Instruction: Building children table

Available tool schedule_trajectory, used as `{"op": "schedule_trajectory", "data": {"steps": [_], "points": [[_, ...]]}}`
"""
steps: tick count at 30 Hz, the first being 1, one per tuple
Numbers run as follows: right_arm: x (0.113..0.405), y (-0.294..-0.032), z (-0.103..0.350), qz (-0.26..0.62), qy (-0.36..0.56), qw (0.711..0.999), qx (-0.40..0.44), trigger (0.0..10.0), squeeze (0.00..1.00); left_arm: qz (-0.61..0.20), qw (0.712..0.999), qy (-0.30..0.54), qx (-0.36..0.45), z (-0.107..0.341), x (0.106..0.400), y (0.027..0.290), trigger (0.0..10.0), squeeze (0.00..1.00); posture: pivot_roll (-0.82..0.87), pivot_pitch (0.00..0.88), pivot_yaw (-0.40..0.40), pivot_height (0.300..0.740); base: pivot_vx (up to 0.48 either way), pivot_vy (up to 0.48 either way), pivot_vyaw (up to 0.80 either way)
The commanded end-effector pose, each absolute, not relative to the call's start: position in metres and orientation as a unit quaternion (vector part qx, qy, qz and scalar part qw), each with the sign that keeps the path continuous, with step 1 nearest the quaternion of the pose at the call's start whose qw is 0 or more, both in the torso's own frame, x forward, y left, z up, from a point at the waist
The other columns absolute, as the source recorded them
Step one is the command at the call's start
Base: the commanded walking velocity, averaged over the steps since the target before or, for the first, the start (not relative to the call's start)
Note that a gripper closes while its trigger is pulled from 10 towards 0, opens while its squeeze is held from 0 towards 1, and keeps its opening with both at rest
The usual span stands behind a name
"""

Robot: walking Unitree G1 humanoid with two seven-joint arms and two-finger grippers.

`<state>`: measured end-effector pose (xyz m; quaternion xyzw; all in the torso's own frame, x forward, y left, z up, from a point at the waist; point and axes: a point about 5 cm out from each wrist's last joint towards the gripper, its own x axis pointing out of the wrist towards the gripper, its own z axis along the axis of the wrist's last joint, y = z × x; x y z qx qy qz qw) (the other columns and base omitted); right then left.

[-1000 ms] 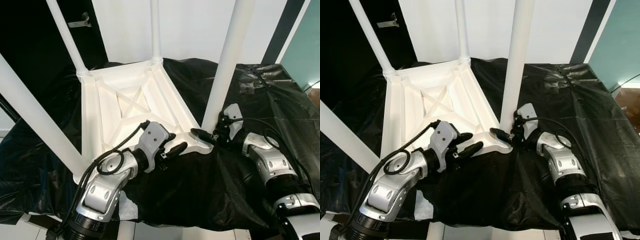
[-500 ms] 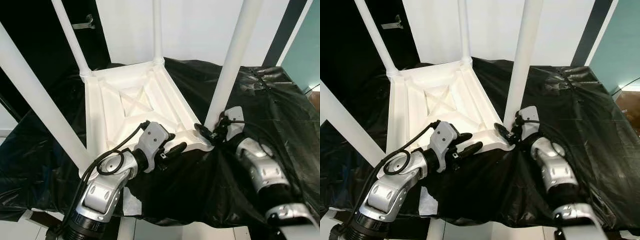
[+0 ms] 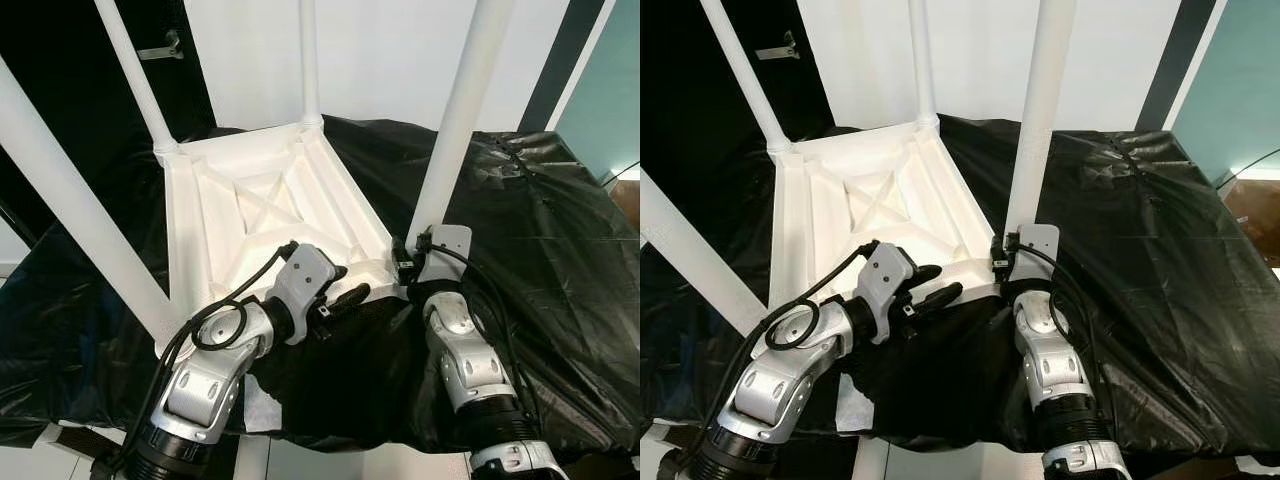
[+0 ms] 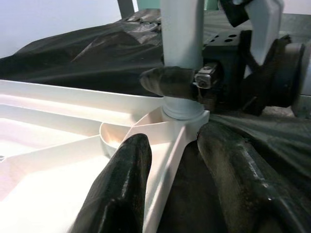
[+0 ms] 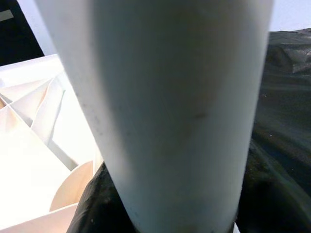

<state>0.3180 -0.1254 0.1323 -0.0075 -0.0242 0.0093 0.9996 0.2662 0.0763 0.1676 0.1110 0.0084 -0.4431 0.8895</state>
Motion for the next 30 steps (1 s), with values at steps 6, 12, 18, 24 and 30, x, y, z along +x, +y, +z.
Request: {"op": "schedule_trajectory", "data": {"steps": [6, 12, 18, 24, 30], "points": [[0.316, -0.131, 0.127, -0.004, -0.007, 1.0, -0.013, 10.0, 0.0, -0.413, 0.903, 0.001, 0.116, 0.171, 0.274, 0.082, 10.0, 0.0, -0.05, 0.023, 0.027, 0.74, 0.0, 0.0, 0.0], [0.314, -0.131, 0.128, -0.002, -0.012, 1.0, -0.014, 10.0, 1.0, -0.41, 0.905, -0.001, 0.114, 0.171, 0.273, 0.08, 10.0, 0.0, -0.05, 0.025, 0.024, 0.74, 0.0, 0.0, 0.0], [0.309, -0.129, 0.137, 0.018, -0.047, 0.999, -0.005, 10.0, 1.0, -0.403, 0.908, -0.005, 0.116, 0.172, 0.272, 0.083, 10.0, 0.0, -0.05, 0.025, 0.021, 0.74, 0.0, 0.0, 0.0], [0.302, -0.128, 0.143, 0.041, -0.073, 0.996, 0.008, 10.0, 1.0, -0.399, 0.911, -0.004, 0.103, 0.17, 0.269, 0.086, 10.0, 0.0, -0.04, 0.03, 0.018, 0.74, 0.0, 0.0, 0.0], [0.294, -0.134, 0.14, 0.049, -0.072, 0.996, 0.008, 10.0, 0.62, -0.349, 0.936, 0.0, 0.047, 0.168, 0.267, 0.095, 10.0, 1.0, -0.03, 0.042, 0.008, 0.74, 0.0, 0.0, 0.0]]}}
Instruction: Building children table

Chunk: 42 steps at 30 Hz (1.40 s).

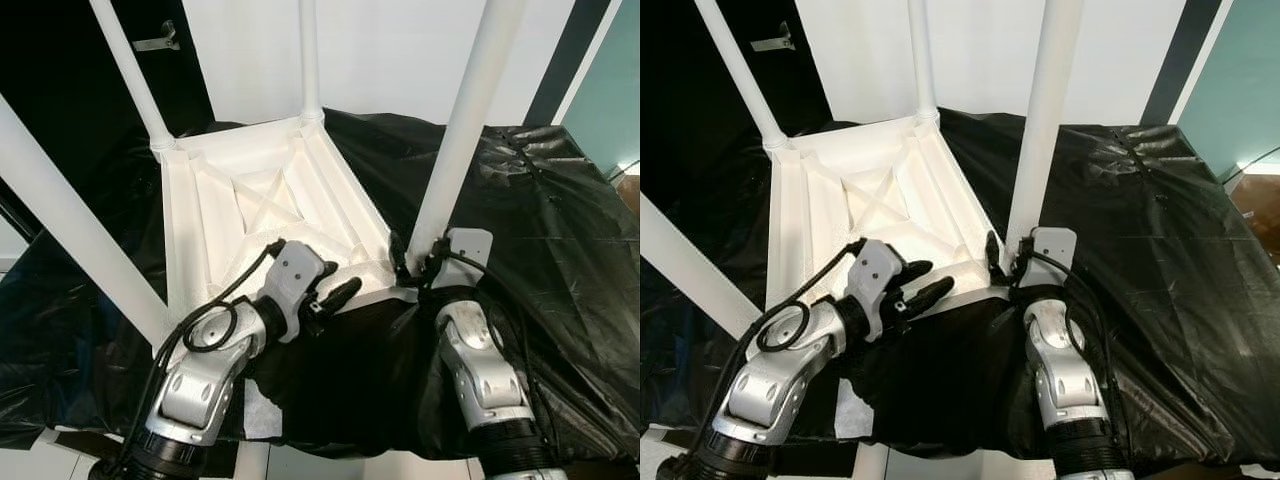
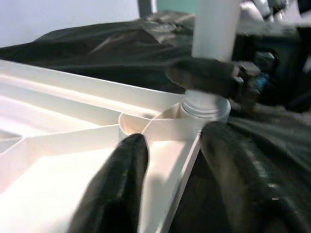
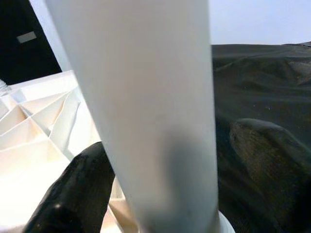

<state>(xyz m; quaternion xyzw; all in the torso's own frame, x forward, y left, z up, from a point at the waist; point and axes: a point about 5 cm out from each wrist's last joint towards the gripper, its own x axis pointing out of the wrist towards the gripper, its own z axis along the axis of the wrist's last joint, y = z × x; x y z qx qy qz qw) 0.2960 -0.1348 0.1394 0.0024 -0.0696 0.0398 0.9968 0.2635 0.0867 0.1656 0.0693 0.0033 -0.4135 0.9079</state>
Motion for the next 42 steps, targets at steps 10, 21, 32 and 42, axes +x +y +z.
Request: {"op": "schedule_trajectory", "data": {"steps": [10, 21, 32, 42], "points": [[0.289, -0.14, 0.137, 0.039, -0.065, 0.997, 0.001, 10.0, 0.0, -0.261, 0.964, -0.055, 0.013, 0.179, 0.245, 0.13, 10.0, 0.0, 0.01, 0.053, -0.011, 0.74, 0.0, 0.0, 0.0], [0.294, -0.14, 0.134, 0.056, -0.057, 0.997, -0.007, 10.0, 0.0, -0.393, 0.918, 0.022, 0.044, 0.173, 0.192, 0.165, 10.0, 0.0, 0.06, 0.041, -0.035, 0.74, 0.0, 0.0, 0.0], [0.298, -0.147, 0.136, 0.061, -0.057, 0.996, -0.017, 10.0, 0.0, -0.327, 0.926, 0.119, 0.147, 0.182, 0.168, 0.235, 10.0, 0.0, 0.08, 0.039, -0.051, 0.74, 0.0, 0.0, 0.0], [0.302, -0.145, 0.132, 0.073, -0.048, 0.996, -0.025, 10.0, 0.0, -0.243, 0.928, 0.208, 0.191, 0.183, 0.145, 0.29, 10.0, 0.0, 0.1, 0.049, -0.063, 0.74, 0.0, 0.0, 0.0]]}}
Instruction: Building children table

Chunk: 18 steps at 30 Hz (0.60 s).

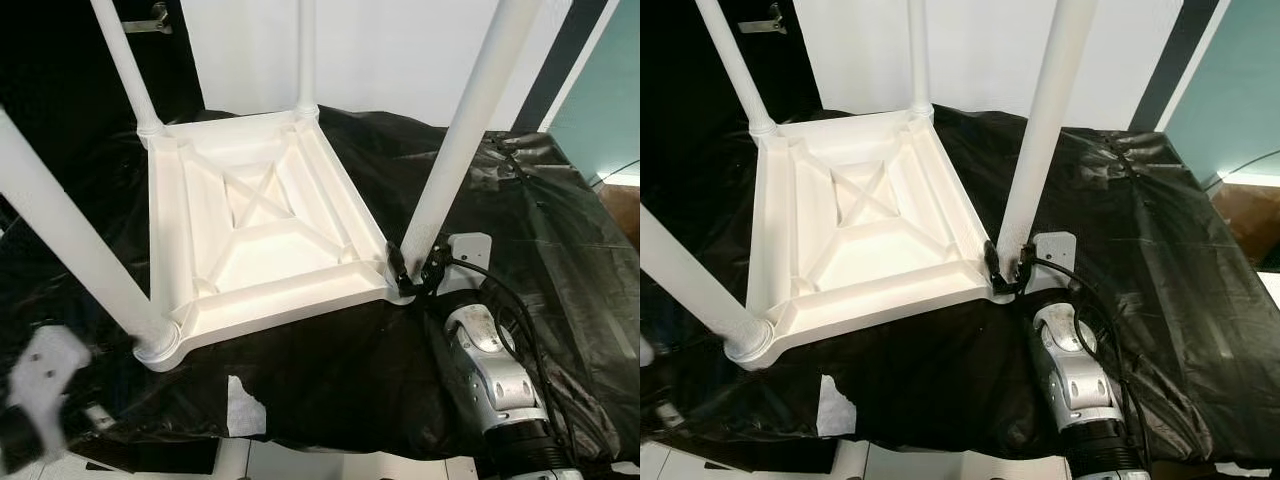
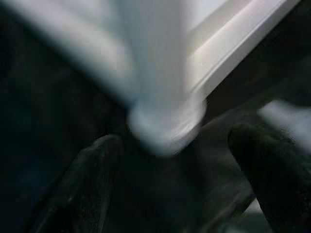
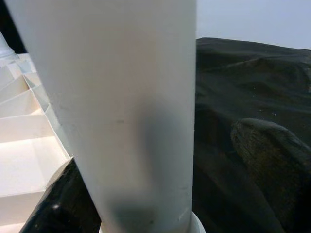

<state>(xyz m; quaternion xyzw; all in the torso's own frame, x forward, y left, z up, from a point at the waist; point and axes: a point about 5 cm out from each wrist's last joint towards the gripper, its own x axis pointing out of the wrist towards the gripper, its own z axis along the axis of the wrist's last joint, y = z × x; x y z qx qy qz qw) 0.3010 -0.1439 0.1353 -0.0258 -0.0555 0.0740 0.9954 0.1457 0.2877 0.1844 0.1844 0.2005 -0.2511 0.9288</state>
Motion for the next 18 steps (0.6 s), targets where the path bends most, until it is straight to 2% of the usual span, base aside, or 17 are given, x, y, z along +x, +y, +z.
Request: {"op": "schedule_trajectory", "data": {"steps": [1, 6, 8, 9, 12, 18], "points": [[0.302, -0.145, 0.132, 0.073, -0.048, 0.996, -0.025, 10.0, 0.0, -0.243, 0.928, 0.208, 0.191, 0.183, 0.145, 0.29, 10.0, 0.0, 0.1, 0.049, -0.063, 0.74, 0.0, 0.0, 0.0], [0.302, -0.143, 0.131, 0.089, -0.046, 0.995, -0.025, 10.0, 0.0, -0.228, 0.935, 0.196, 0.189, 0.184, 0.146, 0.292, 10.0, 0.0, 0.1, 0.05, -0.065, 0.74, 0.0, 0.0, 0.0], [0.303, -0.141, 0.131, 0.105, -0.044, 0.993, -0.024, 10.0, 0.0, -0.184, 0.955, 0.147, 0.18, 0.186, 0.162, 0.288, 10.0, 0.0, 0.1, 0.051, -0.065, 0.74, 0.0, 0.0, 0.0], [0.303, -0.141, 0.131, 0.105, -0.044, 0.993, -0.024, 10.0, 0.0, -0.184, 0.955, 0.147, 0.18, 0.186, 0.162, 0.288, 10.0, 0.0, 0.1, 0.051, -0.065, 0.74, 0.0, 0.0, 0.0], [0.303, -0.141, 0.131, 0.113, -0.042, 0.992, -0.028, 10.0, 0.0, -0.166, 0.976, 0.067, 0.123, 0.188, 0.18, 0.27, 10.0, 0.0, 0.09, 0.055, -0.061, 0.74, 0.0, 0.0, 0.0], [0.303, -0.142, 0.13, 0.116, -0.04, 0.992, -0.033, 10.0, 0.0, -0.152, 0.986, 0.012, 0.059, 0.189, 0.194, 0.248, 10.0, 0.0, 0.09, 0.057, -0.061, 0.74, 0.0, 0.0, 0.0]]}}
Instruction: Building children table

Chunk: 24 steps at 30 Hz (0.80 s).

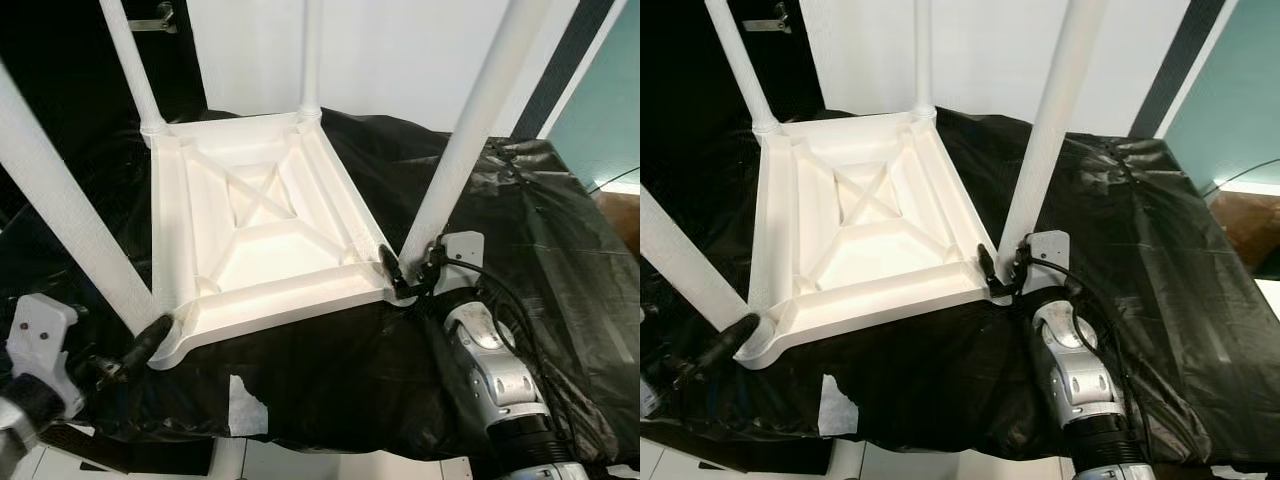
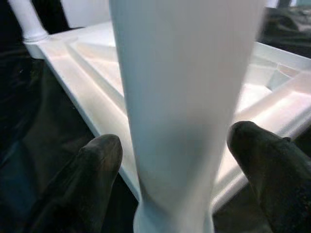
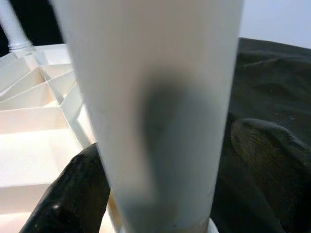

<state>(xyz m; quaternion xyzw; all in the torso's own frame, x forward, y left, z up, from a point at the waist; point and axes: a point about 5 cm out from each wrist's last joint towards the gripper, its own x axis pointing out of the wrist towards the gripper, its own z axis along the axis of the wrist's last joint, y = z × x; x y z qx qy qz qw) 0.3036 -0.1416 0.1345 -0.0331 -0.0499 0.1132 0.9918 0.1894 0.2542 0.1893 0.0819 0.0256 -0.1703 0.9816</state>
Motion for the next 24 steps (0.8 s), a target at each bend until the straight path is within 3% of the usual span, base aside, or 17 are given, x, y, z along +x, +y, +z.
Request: {"op": "schedule_trajectory", "data": {"steps": [1, 7, 14, 24], "points": [[0.303, -0.141, 0.13, 0.117, -0.039, 0.992, -0.034, 10.0, 0.0, -0.13, 0.991, -0.003, 0.043, 0.189, 0.201, 0.247, 10.0, 0.0, 0.09, 0.058, -0.058, 0.74, 0.0, 0.0, 0.0], [0.301, -0.139, 0.129, 0.12, -0.039, 0.991, -0.035, 10.0, 0.0, -0.077, 0.997, -0.026, 0.003, 0.189, 0.213, 0.246, 10.0, 0.0, 0.08, 0.057, -0.054, 0.74, 0.0, 0.0, 0.0], [0.291, -0.133, 0.123, 0.118, -0.026, 0.993, -0.012, 10.0, 0.0, 0.041, 0.995, -0.065, -0.063, 0.185, 0.233, 0.232, 10.0, 0.0, 0.07, 0.053, -0.036, 0.74, 0.0, 0.0, 0.0], [0.271, -0.129, 0.122, 0.135, -0.007, 0.989, 0.055, 10.0, 0.0, 0.09, 0.989, -0.064, -0.101, 0.177, 0.246, 0.229, 10.0, 0.0, 0.04, 0.045, -0.013, 0.74, 0.0, 0.0, 0.0]]}}
